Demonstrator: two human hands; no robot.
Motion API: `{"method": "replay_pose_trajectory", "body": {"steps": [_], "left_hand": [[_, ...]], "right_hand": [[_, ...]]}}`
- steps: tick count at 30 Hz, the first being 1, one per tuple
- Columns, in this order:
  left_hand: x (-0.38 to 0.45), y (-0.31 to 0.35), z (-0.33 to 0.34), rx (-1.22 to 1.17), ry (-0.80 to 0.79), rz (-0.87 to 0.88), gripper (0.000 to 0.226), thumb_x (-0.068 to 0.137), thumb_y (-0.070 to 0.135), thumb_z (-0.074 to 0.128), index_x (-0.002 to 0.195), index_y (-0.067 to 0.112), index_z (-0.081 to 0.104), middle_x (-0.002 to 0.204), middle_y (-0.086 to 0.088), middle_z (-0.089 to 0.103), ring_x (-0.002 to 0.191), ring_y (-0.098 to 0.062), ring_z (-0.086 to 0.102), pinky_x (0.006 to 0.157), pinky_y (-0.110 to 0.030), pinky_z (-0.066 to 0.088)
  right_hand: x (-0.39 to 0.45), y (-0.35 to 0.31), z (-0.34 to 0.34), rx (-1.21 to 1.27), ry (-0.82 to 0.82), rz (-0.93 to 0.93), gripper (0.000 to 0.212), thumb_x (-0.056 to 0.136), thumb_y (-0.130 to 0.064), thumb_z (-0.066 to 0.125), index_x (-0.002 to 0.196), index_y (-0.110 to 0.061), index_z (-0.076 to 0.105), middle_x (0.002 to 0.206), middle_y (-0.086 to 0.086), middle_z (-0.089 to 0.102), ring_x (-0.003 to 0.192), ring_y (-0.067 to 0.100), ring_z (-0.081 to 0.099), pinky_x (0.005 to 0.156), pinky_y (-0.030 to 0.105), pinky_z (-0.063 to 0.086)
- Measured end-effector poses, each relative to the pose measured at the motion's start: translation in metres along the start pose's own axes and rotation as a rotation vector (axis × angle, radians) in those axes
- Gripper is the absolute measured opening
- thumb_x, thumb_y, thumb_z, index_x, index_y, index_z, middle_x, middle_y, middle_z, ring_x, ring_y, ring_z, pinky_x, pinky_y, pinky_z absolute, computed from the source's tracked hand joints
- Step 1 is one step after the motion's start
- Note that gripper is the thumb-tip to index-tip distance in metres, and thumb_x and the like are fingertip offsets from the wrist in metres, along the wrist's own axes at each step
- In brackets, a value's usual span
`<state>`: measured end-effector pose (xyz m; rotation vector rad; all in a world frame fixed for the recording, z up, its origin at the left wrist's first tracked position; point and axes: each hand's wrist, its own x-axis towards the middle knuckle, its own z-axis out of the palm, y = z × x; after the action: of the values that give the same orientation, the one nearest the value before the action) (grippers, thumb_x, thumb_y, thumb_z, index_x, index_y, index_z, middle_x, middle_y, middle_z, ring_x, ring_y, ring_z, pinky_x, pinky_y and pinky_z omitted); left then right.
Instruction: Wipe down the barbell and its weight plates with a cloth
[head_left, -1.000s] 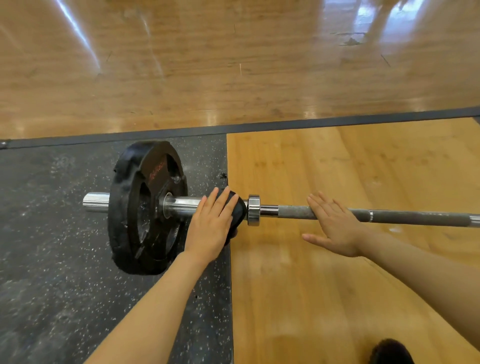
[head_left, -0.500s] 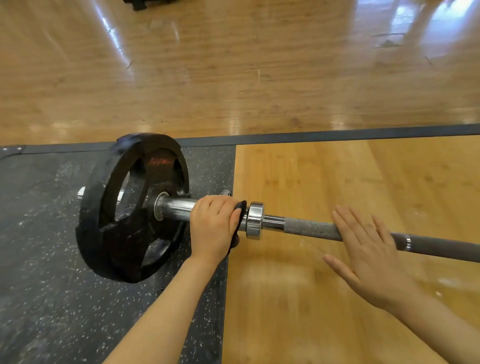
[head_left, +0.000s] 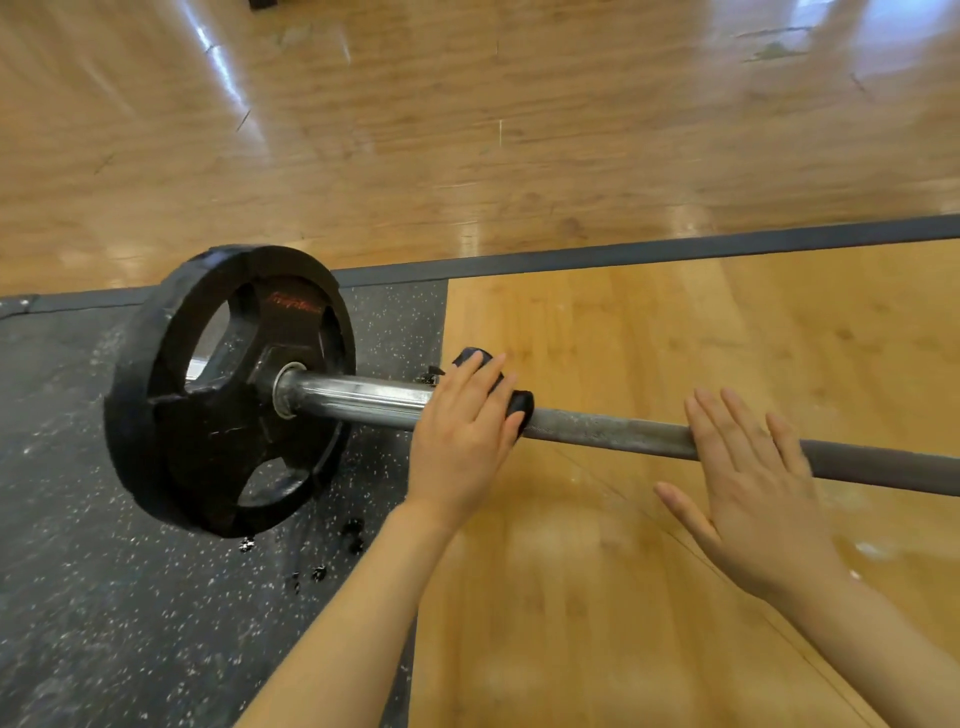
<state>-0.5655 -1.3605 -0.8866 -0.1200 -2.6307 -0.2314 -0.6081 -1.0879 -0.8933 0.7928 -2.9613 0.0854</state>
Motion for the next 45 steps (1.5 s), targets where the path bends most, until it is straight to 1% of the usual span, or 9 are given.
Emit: {"method": "replay_pose_trajectory", "body": {"steps": [2, 7, 12, 18, 20, 29, 32, 37, 45], "left_hand": [[-0.005, -0.013, -0.007, 0.038, -0.052, 0.067, 0.039, 0.098, 0.022, 0.048, 0.125, -0.004, 0.06, 0.136, -0.018, 0.055, 0.131, -0.034, 0.048, 0.109, -0.048, 0.039], [-0.006, -0.019, -0.015, -0.006, -0.047, -0.118, 0.046, 0.1, 0.023, 0.036, 0.133, -0.003, 0.053, 0.141, -0.017, 0.051, 0.131, -0.031, 0.047, 0.112, -0.04, 0.033], [0.01, -0.007, -0.007, 0.026, -0.076, 0.042, 0.031, 0.096, 0.011, 0.051, 0.116, -0.009, 0.064, 0.124, -0.022, 0.062, 0.122, -0.037, 0.056, 0.101, -0.05, 0.047], [0.004, -0.012, -0.025, -0.041, -0.048, -0.033, 0.028, 0.093, 0.004, 0.056, 0.118, -0.007, 0.063, 0.127, -0.02, 0.061, 0.121, -0.032, 0.057, 0.109, -0.034, 0.036], [0.003, -0.005, -0.025, -0.027, -0.027, 0.019, 0.027, 0.091, 0.002, 0.057, 0.115, -0.009, 0.064, 0.126, -0.023, 0.061, 0.122, -0.035, 0.056, 0.107, -0.04, 0.04], [0.018, 0.11, 0.024, -0.156, -0.085, 0.207, 0.036, 0.094, 0.017, 0.05, 0.115, -0.01, 0.064, 0.124, -0.023, 0.063, 0.12, -0.037, 0.058, 0.092, -0.046, 0.053], [0.017, 0.132, 0.04, -0.111, -0.089, 0.213, 0.038, 0.095, 0.024, 0.052, 0.121, -0.001, 0.064, 0.127, -0.016, 0.063, 0.122, -0.032, 0.057, 0.098, -0.043, 0.05], [0.01, 0.11, 0.036, -0.019, -0.125, 0.241, 0.043, 0.089, 0.013, 0.065, 0.13, 0.002, 0.058, 0.132, -0.014, 0.059, 0.123, -0.029, 0.056, 0.112, -0.041, 0.035], [-0.013, 0.033, -0.006, 0.148, -0.147, 0.148, 0.049, 0.082, -0.009, 0.065, 0.129, -0.007, 0.056, 0.134, -0.022, 0.056, 0.126, -0.034, 0.053, 0.108, -0.047, 0.041]], "right_hand": [[-0.005, 0.01, -0.001, -0.003, -0.009, 0.018, 0.084, 0.095, -0.065, 0.016, 0.149, -0.003, 0.033, 0.155, 0.013, 0.031, 0.146, 0.026, 0.023, 0.118, 0.049, 0.018], [-0.01, 0.016, -0.001, -0.01, -0.009, 0.028, 0.084, 0.095, -0.065, 0.017, 0.149, -0.003, 0.032, 0.156, 0.012, 0.03, 0.147, 0.025, 0.02, 0.118, 0.046, 0.016], [-0.012, 0.014, -0.001, -0.014, 0.002, 0.032, 0.084, 0.094, -0.065, 0.019, 0.15, -0.003, 0.03, 0.157, 0.011, 0.028, 0.148, 0.025, 0.018, 0.119, 0.045, 0.013], [-0.015, 0.018, -0.005, 0.005, 0.015, 0.021, 0.083, 0.094, -0.064, 0.02, 0.149, -0.003, 0.032, 0.156, 0.012, 0.029, 0.147, 0.026, 0.02, 0.119, 0.046, 0.015], [-0.016, 0.022, -0.006, 0.002, 0.019, 0.05, 0.084, 0.095, -0.064, 0.017, 0.149, -0.002, 0.032, 0.156, 0.013, 0.029, 0.147, 0.025, 0.018, 0.119, 0.046, 0.013], [-0.033, 0.042, -0.01, 0.023, 0.04, 0.13, 0.088, 0.095, -0.065, 0.01, 0.147, 0.002, 0.034, 0.153, 0.016, 0.033, 0.145, 0.028, 0.024, 0.117, 0.049, 0.017], [-0.035, 0.042, -0.011, 0.021, 0.03, 0.123, 0.089, 0.095, -0.066, 0.008, 0.147, 0.001, 0.033, 0.154, 0.015, 0.033, 0.146, 0.027, 0.024, 0.117, 0.05, 0.018], [-0.037, 0.043, -0.012, 0.018, 0.021, 0.113, 0.087, 0.094, -0.066, 0.009, 0.149, -0.002, 0.031, 0.155, 0.013, 0.031, 0.147, 0.024, 0.02, 0.119, 0.047, 0.014], [-0.038, 0.043, -0.011, 0.019, 0.008, 0.12, 0.085, 0.093, -0.064, 0.014, 0.149, -0.002, 0.031, 0.155, 0.012, 0.031, 0.147, 0.024, 0.02, 0.119, 0.047, 0.013]]}}
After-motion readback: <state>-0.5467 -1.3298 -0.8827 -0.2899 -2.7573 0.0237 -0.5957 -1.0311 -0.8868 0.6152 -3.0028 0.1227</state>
